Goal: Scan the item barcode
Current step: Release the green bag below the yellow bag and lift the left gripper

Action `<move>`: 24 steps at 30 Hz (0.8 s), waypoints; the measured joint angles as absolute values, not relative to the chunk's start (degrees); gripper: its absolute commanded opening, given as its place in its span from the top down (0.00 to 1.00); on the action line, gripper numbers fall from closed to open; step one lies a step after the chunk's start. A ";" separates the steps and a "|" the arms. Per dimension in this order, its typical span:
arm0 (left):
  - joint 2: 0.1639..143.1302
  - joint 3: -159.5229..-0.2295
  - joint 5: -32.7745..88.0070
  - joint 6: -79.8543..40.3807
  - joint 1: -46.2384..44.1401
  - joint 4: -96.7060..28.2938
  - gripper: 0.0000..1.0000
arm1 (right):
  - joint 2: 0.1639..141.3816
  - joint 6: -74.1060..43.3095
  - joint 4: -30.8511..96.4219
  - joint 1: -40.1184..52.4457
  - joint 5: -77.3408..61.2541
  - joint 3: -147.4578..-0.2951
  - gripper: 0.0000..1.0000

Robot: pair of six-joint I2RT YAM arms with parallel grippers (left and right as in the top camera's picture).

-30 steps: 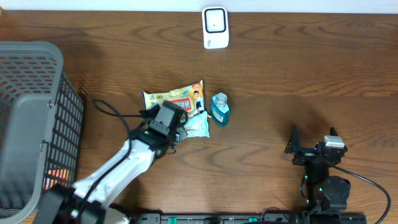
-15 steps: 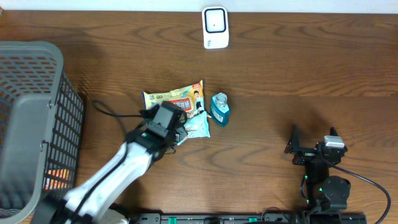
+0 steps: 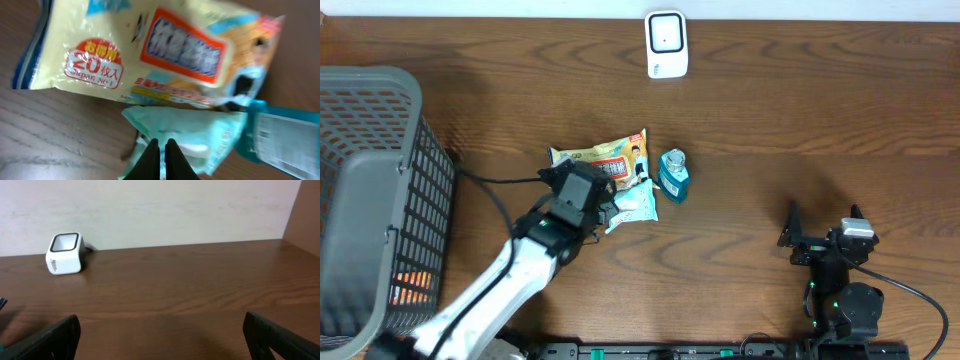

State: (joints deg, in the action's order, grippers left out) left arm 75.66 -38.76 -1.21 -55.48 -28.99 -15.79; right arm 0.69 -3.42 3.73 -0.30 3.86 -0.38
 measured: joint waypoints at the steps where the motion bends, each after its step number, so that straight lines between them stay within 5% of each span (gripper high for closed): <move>1: 77.47 -38.76 -0.47 -55.44 -28.99 -14.96 0.93 | 0.69 -3.42 3.70 -0.30 3.86 -0.38 0.01; 9: 88.55 -39.20 4.19 -55.46 -28.93 -10.41 0.93 | 0.69 -3.42 3.73 -0.30 3.86 -0.38 0.01; 21: 82.76 -39.66 3.99 -53.15 -29.02 -15.94 0.92 | 0.69 -3.42 3.70 -0.30 3.88 -0.38 0.01; 22: 80.55 -39.68 3.53 -52.07 -28.99 -16.69 0.90 | 0.69 -3.42 3.70 -0.30 3.88 -0.38 0.01; 24: 75.02 -40.14 2.35 -48.58 -28.95 -18.28 0.56 | 0.69 -3.42 3.70 -0.30 3.88 -0.38 0.01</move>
